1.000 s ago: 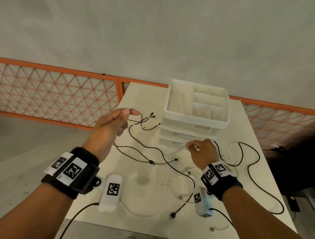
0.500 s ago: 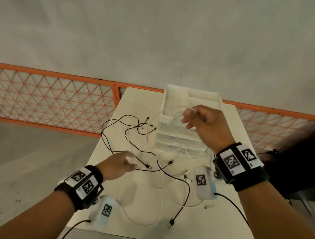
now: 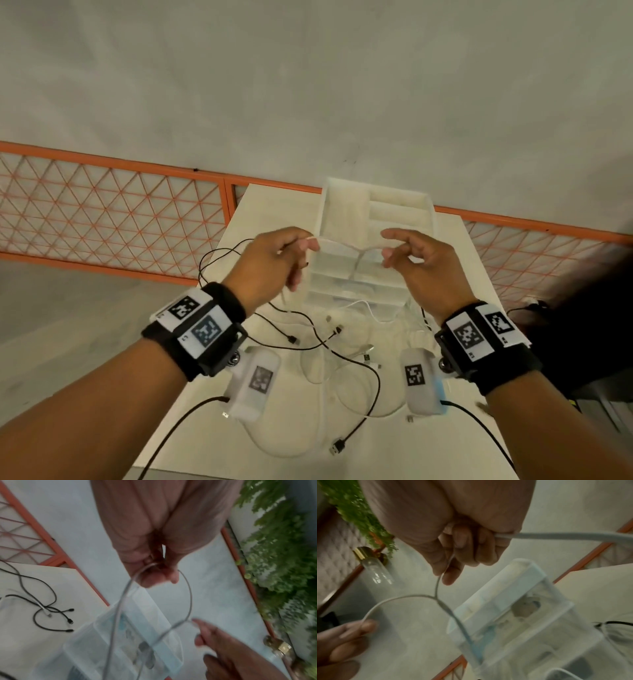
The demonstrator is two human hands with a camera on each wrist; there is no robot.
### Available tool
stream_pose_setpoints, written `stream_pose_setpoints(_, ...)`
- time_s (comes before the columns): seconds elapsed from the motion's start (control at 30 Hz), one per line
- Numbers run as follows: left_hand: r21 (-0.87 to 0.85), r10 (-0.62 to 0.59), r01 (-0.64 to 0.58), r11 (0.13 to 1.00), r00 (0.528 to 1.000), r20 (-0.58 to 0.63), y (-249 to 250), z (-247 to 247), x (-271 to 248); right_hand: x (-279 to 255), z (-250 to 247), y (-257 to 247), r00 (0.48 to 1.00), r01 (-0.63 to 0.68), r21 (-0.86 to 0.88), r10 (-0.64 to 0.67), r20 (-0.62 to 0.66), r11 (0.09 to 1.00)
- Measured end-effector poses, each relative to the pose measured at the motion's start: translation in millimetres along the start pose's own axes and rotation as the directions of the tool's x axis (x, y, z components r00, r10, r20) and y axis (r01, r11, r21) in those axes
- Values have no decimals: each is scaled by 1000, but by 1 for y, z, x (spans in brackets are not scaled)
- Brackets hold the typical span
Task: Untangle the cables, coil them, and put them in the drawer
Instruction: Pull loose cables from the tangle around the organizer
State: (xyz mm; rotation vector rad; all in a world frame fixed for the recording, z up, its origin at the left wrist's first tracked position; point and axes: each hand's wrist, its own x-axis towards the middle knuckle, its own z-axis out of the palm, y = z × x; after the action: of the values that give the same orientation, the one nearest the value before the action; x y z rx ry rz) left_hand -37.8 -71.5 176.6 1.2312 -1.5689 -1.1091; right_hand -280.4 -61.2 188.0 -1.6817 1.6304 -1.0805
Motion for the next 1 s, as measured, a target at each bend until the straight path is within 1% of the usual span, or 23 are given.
stream_pose_setpoints(0.07, 23, -21, 23, 999, 995, -102, -10, -11, 5, -3, -7, 14, 998, -54, -59, 51, -48, 997)
stream_pose_setpoints(0.13, 54, -60, 70, 996, 983, -176, -22, -18, 7, -5, -13, 22, 986, -101, -102, 86, -142, 990)
stream_pose_setpoints(0.2, 54, -166, 184, 981, 956, -241, -36, -22, 5, -4, -19, 22, 964, -91, -43, 77, -255, 995)
stream_pose_setpoints(0.23, 65, -222, 245, 967, 942, -251, -42, -21, 1, -3, -23, 18, 952, -54, 15, 56, -301, 998)
stream_pose_setpoints(0.3, 140, -302, 333, 933, 932, -201, -55, -17, -6, -1, -28, 3, 942, 53, 91, -19, -335, 995)
stream_pose_setpoints(0.37, 213, -334, 358, 909, 932, -142, -64, -9, -10, 0, -29, -17, 936, 146, 117, -99, -337, 982)
stream_pose_setpoints(0.43, 224, -333, 353, 908, 935, -122, -68, 0, -12, 1, -29, -37, 913, 223, 167, -146, -381, 960)
stream_pose_setpoints(0.5, 226, -336, 347, 910, 938, -87, -66, 9, -13, 2, -31, -53, 895, 255, 217, -145, -421, 942)
stream_pose_setpoints(0.53, 226, -340, 345, 911, 938, -61, -65, 12, -12, 2, -30, -57, 902, 252, 222, -145, -406, 942)
stream_pose_setpoints(0.6, 245, -314, 310, 918, 949, -24, -58, 16, -9, 2, -26, -60, 931, 232, 183, -164, -326, 955)
stream_pose_setpoints(0.63, 196, -278, 282, 939, 959, -53, -50, 15, -7, 1, -23, -60, 941, 226, 149, -176, -291, 963)
stream_pose_setpoints(0.67, 49, -247, 254, 966, 963, -110, -37, 12, -6, 0, -20, -58, 945, 223, 118, -185, -269, 968)
stream_pose_setpoints(0.7, -177, -253, 226, 958, 956, -150, -22, 9, -5, -1, -18, -55, 948, 222, 103, -190, -257, 970)
stream_pose_setpoints(0.73, -406, -269, 200, 892, 956, -119, -6, 5, -4, -2, -15, -51, 951, 219, 102, -189, -246, 970)
stream_pose_setpoints(0.77, -566, -260, 204, 799, 965, -20, 7, 0, -2, -4, -12, -49, 955, 212, 110, -182, -234, 971)
stream_pose_setpoints(0.8, -601, -223, 232, 765, 971, 91, 21, -3, -2, -5, -9, -47, 959, 204, 113, -175, -224, 972)
stream_pose_setpoints(0.83, -545, -179, 255, 799, 966, 189, 31, -3, -3, -6, -6, -45, 962, 199, 113, -172, -213, 974)
stream_pose_setpoints(0.87, -409, -139, 241, 880, 955, 262, 37, -1, -6, -7, -3, -44, 964, 195, 114, -169, -205, 974)
stream_pose_setpoints(0.9, -223, -105, 181, 958, 943, 315, 41, 4, -9, -7, -1, -43, 964, 194, 117, -167, -205, 974)
stream_pose_setpoints(0.93, -60, -79, 106, 993, 937, 339, 44, 8, -12, -7, 0, -41, 964, 193, 121, -165, -210, 974)
stream_pose_setpoints(0.97, 13, -60, 59, 998, 938, 342, 42, 11, -13, -6, -1, -36, 965, 183, 128, -153, -214, 975)
stream_pose_setpoints(1.0, -1, -66, 70, 998, 942, 329, 39, 11, -14, -6, -2, -29, 969, 163, 142, -132, -208, 976)
